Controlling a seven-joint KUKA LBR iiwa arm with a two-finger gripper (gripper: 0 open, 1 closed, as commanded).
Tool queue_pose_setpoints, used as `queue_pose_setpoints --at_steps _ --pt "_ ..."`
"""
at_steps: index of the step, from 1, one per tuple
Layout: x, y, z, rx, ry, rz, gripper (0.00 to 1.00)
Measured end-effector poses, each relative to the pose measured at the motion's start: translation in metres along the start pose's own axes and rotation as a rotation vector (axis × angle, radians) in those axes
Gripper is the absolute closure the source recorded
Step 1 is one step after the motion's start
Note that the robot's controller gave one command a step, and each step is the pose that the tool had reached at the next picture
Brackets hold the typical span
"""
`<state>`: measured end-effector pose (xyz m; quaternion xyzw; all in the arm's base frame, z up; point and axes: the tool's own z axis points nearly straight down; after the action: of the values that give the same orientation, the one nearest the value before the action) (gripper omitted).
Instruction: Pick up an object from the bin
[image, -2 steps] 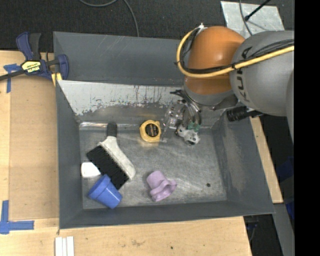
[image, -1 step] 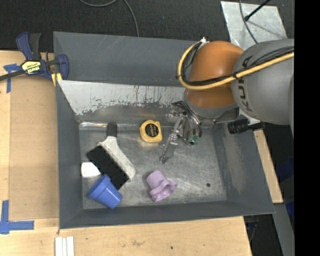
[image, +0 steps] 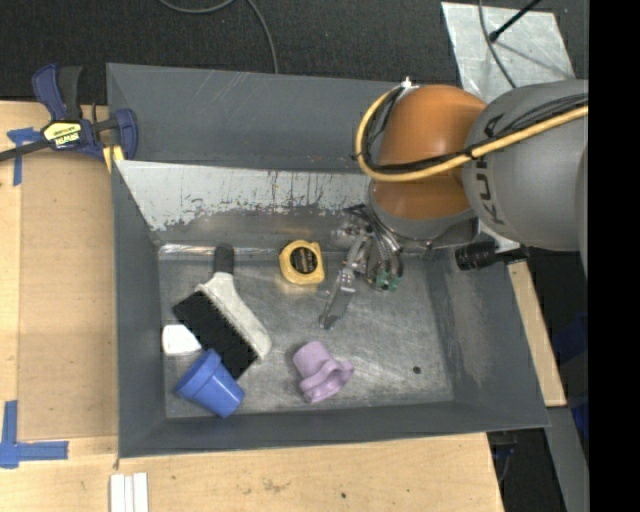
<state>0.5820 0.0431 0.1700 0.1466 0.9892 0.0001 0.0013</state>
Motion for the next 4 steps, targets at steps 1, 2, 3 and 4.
queue_pose_setpoints --at_steps 1,2,3,4 --pt "-0.008 0.02 0.038 -0.004 -0.01 0.046 0.0" --pt "-0.007 0.025 0.067 -0.002 -0.006 -0.039 0.0" --pt "-0.02 0.025 0.075 -0.012 -0.022 0.176 1.0" --pt "-0.02 0.025 0.075 -0.012 -0.022 0.176 1.0"
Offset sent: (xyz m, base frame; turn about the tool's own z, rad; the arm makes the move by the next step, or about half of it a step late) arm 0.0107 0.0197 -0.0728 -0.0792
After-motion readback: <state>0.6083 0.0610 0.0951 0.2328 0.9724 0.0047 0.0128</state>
